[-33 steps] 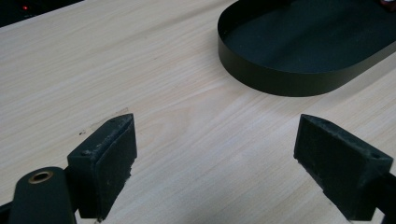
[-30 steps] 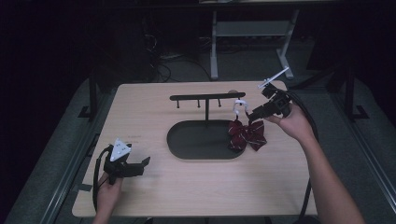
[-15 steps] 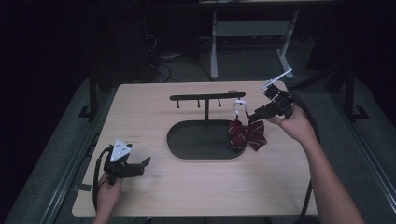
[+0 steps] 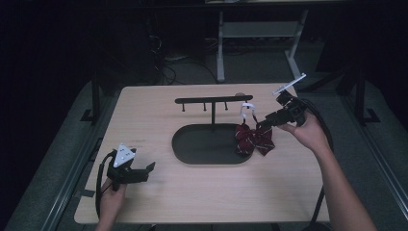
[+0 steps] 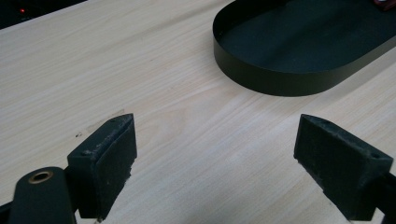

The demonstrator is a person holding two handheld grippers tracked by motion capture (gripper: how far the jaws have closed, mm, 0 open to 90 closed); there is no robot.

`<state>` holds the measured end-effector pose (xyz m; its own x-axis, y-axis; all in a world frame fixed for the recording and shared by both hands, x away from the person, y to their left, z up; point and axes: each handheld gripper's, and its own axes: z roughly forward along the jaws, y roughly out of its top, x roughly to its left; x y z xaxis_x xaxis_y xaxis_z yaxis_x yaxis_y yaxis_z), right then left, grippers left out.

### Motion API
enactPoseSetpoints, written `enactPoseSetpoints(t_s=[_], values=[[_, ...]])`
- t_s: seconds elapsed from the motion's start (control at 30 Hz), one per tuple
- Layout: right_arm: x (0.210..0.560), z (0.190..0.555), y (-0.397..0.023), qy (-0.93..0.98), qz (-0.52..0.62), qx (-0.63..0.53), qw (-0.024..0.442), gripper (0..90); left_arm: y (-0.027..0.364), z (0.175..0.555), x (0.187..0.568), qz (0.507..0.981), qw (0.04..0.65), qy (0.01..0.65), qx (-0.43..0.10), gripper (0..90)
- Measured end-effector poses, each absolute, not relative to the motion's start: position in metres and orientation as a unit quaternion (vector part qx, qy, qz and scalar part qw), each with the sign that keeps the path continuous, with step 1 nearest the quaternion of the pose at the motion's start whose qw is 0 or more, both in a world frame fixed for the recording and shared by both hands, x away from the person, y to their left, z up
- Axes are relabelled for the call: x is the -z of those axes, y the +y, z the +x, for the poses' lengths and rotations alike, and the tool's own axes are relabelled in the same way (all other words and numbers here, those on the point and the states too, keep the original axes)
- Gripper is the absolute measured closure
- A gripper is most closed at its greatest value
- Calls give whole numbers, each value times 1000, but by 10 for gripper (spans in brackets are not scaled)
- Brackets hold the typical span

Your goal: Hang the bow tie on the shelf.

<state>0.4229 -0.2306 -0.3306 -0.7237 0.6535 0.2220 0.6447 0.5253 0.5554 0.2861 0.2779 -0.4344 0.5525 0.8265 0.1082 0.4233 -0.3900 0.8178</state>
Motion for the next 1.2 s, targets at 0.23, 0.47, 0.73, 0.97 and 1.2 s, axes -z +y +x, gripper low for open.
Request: enactPoseSetpoints(t_s=[0.23,0.47,0.73,0.97,1.2], values=[[339,418,-239,873,380,-306,4,480,277,286,435,794,383,393,-260,131],[346,411,-244,872,380,-309,5,481,277,286,436,792,386,395,-260,131],[357,403,-249,872,381,-306,-3,483,277,286,436,793,386,394,-259,131],[366,396,-254,871,382,-309,-6,483,277,286,435,794,383,395,-259,131],[375,389,-259,869,383,-313,-13,479,277,286,436,793,386,395,-259,131]])
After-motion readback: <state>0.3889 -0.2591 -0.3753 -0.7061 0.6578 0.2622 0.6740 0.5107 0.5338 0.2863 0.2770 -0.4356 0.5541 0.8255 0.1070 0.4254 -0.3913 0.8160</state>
